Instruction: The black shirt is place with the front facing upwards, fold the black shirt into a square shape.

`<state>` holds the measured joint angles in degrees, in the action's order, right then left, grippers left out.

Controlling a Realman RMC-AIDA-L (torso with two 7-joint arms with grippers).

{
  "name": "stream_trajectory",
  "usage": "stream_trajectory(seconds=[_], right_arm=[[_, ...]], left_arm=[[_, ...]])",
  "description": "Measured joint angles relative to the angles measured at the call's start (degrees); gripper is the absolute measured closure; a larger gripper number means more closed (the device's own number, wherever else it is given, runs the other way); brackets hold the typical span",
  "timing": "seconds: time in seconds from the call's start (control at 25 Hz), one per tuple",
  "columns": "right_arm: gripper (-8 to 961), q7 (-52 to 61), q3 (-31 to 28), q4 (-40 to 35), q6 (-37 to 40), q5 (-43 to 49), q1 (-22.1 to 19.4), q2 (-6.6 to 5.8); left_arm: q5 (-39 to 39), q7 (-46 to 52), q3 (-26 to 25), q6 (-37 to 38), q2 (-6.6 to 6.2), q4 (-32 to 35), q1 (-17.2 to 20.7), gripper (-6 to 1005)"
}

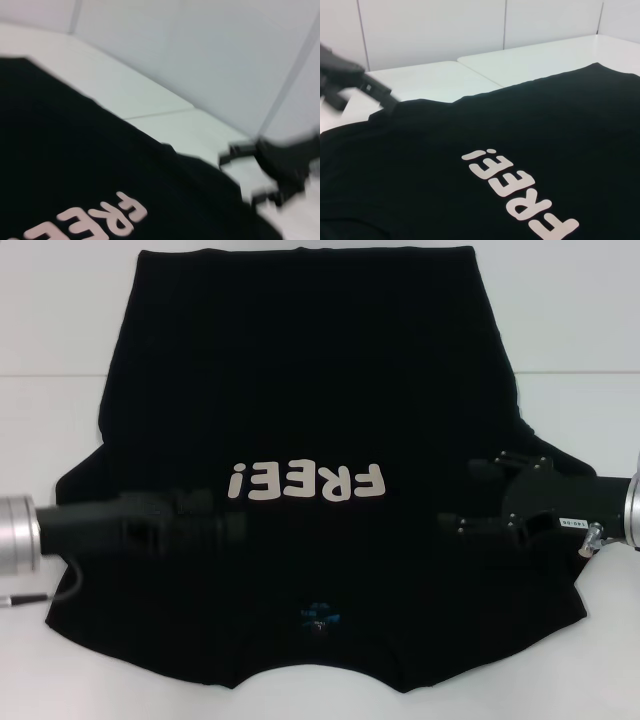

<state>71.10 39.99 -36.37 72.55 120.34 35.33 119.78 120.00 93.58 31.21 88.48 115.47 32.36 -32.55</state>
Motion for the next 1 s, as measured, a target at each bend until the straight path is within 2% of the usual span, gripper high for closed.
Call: stream_trajectory(seconds=[0.16,0.32,0.44,0.6,0.72,1.0], right_arm=[[6,0.0,0.0,0.0,-0.2,0.0,0.1,0.00],[6,0.1,0.0,0.1,-0.3,0.0,0.1,0.00],[6,0.4,0.2,0.2,-0.9,0.1,0.1,0.01],[6,0.9,1.8,0.2,-2.1,0.1,0.2,0.09],[6,0.9,3.3,0.4,-2.8,0.2,0.3,0.10],[6,0.9,3.8,0.8,-3.4,0.2,0.9,0.10]], left_arm=[[0.5,20.2,-0.3,0.6,-2.35,1.5,-2.0,106],[4.5,36.4,-0.4,0.2,-4.39,5.7,-3.4,113],[12.3,43.4,-0.1,-1.1,-5.95,8.9,-5.1,118],[22.5,47.6,0.2,-4.2,-7.48,9.6,-6.9,125],[24.0,49.5,0.2,-6.9,-7.93,9.0,-6.8,130],[29.4,52.9,0.4,-13.3,-7.95,4.9,-6.6,142]])
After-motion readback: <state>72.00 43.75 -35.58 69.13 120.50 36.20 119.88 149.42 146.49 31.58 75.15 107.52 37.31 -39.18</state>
